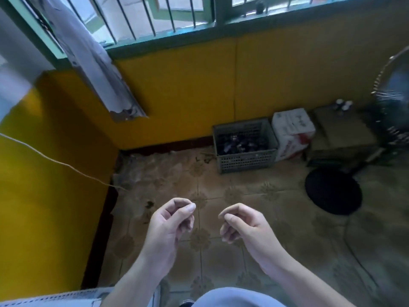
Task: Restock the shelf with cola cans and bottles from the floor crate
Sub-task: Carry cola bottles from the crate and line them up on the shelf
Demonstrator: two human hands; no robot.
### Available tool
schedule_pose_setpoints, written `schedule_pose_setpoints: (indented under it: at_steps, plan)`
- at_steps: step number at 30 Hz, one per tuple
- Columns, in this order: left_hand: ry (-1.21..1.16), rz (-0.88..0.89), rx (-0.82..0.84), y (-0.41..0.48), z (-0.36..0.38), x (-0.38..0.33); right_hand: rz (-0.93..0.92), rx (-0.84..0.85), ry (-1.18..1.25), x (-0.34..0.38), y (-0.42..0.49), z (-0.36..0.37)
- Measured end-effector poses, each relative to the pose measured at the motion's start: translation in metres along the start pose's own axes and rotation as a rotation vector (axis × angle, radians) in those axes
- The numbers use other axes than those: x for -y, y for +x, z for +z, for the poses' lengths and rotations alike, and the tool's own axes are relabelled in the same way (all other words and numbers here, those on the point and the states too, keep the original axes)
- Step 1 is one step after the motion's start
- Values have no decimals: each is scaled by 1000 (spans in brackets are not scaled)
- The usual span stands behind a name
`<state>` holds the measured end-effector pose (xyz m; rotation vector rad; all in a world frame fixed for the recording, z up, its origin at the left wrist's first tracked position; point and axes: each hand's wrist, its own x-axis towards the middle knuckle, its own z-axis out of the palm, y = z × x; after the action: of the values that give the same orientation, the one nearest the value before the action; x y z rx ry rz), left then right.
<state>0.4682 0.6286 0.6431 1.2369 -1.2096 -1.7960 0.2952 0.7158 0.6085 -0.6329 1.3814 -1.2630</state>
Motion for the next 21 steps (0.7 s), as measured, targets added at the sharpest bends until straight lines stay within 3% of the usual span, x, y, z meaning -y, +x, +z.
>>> schedule_pose_setpoints:
  at_steps: [8, 14, 21]
  plan:
    - [-43, -105, 69, 62, -5, 12, 118, -158, -28, -8, 38, -6]
    - [-79, -120, 109, 136, -46, -13, 211, -204, -28, 3, 109, 40]
    - [-33, -145, 93, 232, -101, -55, 32, -173, -138, 78, 212, 91]
